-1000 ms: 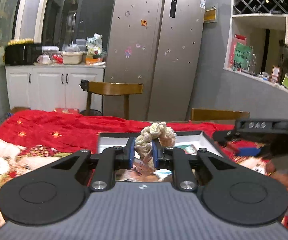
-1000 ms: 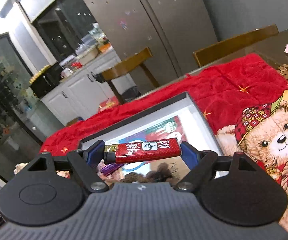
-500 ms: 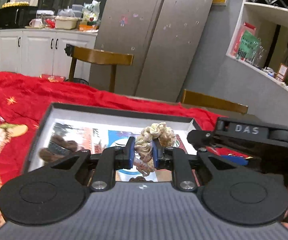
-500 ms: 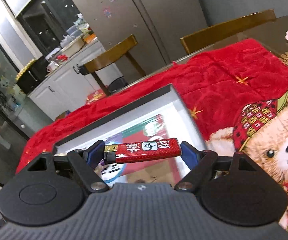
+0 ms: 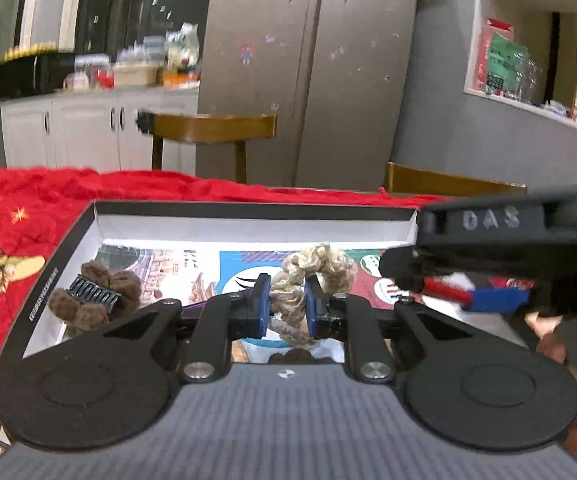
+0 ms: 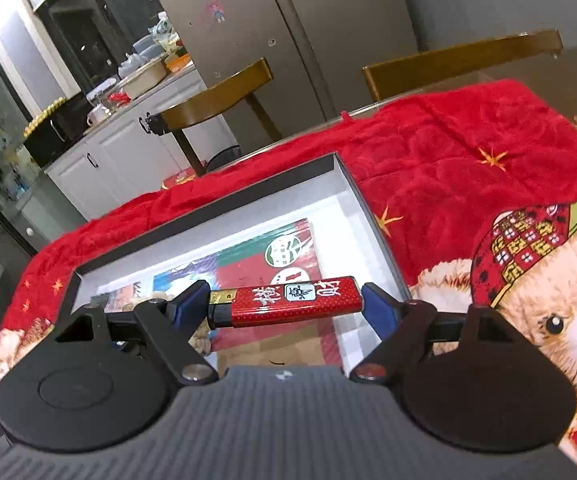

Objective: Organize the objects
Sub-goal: 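Lower both items into the box and open both grippers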

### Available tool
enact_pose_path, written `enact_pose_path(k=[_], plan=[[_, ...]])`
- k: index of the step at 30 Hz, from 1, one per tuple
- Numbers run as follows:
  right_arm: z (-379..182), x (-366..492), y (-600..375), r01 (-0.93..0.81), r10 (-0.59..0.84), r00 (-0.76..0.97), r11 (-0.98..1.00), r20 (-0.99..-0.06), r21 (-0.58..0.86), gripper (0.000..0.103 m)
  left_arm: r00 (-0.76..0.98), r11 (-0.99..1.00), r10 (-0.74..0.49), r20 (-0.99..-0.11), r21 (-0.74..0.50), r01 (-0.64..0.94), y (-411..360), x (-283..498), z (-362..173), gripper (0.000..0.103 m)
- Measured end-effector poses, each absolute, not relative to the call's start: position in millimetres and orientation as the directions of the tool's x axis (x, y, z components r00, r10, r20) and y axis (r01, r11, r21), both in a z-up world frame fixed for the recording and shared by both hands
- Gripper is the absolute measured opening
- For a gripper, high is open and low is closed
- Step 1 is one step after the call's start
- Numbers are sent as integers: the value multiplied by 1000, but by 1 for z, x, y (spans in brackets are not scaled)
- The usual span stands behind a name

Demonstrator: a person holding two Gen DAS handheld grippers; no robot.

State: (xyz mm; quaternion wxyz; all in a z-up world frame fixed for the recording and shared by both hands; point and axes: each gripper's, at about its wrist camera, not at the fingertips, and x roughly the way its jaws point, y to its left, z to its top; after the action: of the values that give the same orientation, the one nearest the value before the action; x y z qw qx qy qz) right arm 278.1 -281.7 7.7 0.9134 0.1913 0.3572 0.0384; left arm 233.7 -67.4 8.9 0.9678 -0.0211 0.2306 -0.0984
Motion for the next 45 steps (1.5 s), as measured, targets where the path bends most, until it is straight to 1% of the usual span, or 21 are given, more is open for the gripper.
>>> enact_pose_path(k=[2,9,13,26,30,45], plan=[[8,276,-284,59,222,745,917,-629,394,82,875,980,-195,-444,-49,193,-73,233,4,21],[9,275,-280,50,224,733,924,-642,379,82,864,980,-196,-463,-61,189,-72,237,0,21],[10,274,-279,38,248,724,917,-643,397,82,868,980,-193,-458,-50,192,-73,237,-1,21],[9,275,-276,29,231,725,931,-649,364,82,870,984,-176,-461,-48,174,-70,237,0,21],[11,274,-277,21,261,714,919,-649,393,82,870,984,-174,-462,-47,172,-71,236,1,21],[9,273,-269,16,234,719,936,-655,351,83,870,982,-184,-457,-51,181,-72,234,1,21]])
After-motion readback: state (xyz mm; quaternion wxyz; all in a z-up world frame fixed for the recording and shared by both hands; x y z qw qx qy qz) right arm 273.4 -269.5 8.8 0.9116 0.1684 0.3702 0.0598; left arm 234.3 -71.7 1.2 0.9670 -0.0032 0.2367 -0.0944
